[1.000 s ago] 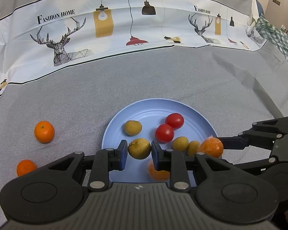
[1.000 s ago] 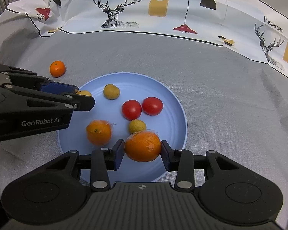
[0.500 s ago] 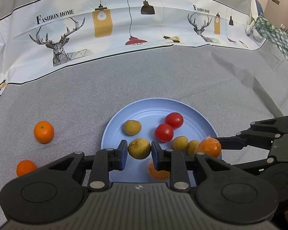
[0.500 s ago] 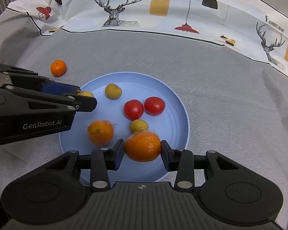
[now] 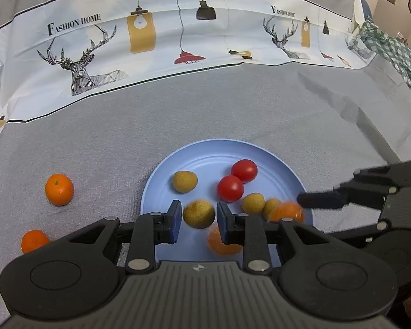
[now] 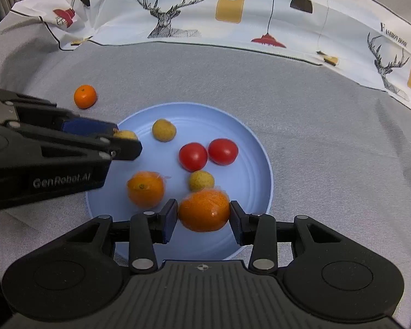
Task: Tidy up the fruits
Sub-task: 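Open the right gripper releasing the orange while the left releases the yellow fruit, then move both open grippers to the remaining loose oranges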
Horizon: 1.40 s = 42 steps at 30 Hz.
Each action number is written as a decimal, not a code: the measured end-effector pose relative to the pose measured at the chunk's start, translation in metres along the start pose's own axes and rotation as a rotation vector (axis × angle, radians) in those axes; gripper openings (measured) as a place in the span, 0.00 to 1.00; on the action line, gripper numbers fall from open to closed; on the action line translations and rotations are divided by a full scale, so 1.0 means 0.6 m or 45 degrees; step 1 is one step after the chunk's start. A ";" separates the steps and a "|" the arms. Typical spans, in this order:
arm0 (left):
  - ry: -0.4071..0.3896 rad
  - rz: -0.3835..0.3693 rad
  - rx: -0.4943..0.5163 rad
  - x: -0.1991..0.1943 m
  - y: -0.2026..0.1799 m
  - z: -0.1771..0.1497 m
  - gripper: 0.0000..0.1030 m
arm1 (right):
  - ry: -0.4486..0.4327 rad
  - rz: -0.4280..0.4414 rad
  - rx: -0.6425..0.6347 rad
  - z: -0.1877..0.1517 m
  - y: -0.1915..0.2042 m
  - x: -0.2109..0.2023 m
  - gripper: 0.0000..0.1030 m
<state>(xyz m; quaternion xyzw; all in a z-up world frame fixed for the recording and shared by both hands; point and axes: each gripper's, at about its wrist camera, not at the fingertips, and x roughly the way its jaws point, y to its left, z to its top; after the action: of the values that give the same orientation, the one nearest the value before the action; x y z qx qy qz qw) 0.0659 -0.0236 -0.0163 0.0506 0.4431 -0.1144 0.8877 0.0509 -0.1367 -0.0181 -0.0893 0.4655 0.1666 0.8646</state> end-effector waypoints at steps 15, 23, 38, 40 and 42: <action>-0.074 0.033 -0.082 -0.033 0.041 0.007 0.36 | -0.088 -0.060 0.064 0.017 0.002 -0.010 0.52; -0.088 0.064 -0.180 -0.057 0.088 0.003 0.36 | -0.226 -0.090 0.182 0.049 0.025 -0.024 0.52; -0.035 0.181 -0.356 -0.073 0.169 -0.008 0.36 | -0.319 -0.036 0.271 0.082 0.087 -0.017 0.49; -0.029 0.182 -0.366 -0.073 0.173 -0.008 0.36 | -0.322 -0.025 0.277 0.085 0.095 -0.015 0.43; -0.027 0.177 -0.376 -0.074 0.176 -0.008 0.36 | -0.318 -0.016 0.281 0.088 0.102 -0.011 0.38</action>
<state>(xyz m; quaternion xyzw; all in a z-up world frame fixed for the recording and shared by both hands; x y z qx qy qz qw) 0.0625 0.0868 0.0147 -0.0511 0.4411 0.0131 0.8959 0.0657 -0.0649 0.0166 0.0246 0.3693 0.1190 0.9213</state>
